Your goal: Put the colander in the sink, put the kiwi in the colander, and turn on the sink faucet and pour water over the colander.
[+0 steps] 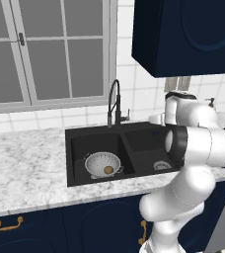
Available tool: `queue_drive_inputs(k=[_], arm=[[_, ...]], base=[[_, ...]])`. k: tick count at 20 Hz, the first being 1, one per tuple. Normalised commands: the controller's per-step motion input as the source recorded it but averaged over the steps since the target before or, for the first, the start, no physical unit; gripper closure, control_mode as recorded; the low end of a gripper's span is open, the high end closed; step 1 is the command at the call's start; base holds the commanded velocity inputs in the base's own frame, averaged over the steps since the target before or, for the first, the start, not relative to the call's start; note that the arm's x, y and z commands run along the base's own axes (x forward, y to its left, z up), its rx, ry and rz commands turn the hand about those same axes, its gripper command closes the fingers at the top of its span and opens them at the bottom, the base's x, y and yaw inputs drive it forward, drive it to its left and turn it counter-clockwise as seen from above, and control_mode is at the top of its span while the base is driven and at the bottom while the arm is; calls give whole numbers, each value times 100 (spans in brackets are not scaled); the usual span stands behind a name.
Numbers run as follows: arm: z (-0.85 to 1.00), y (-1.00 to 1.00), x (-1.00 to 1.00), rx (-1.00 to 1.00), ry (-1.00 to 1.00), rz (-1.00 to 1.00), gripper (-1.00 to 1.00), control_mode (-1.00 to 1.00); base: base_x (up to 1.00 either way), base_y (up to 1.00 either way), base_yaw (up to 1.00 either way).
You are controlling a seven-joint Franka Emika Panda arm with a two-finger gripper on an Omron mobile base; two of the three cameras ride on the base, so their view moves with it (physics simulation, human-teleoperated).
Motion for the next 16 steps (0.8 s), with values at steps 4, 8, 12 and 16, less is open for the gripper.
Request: queue_drive_inputs(k=[4, 8, 12, 16], arm=[[-14, 11, 16, -5, -16, 10, -100, -100], [-10, 16, 17, -7, -19, 15, -100, -100], [-5, 20, 27, -6, -14, 16, -100, -100], [-3, 11, 39, 0, -3, 13, -100, -100]], base=[[0, 0, 0], [0, 0, 0], [0, 0, 0], [0, 0, 0]])
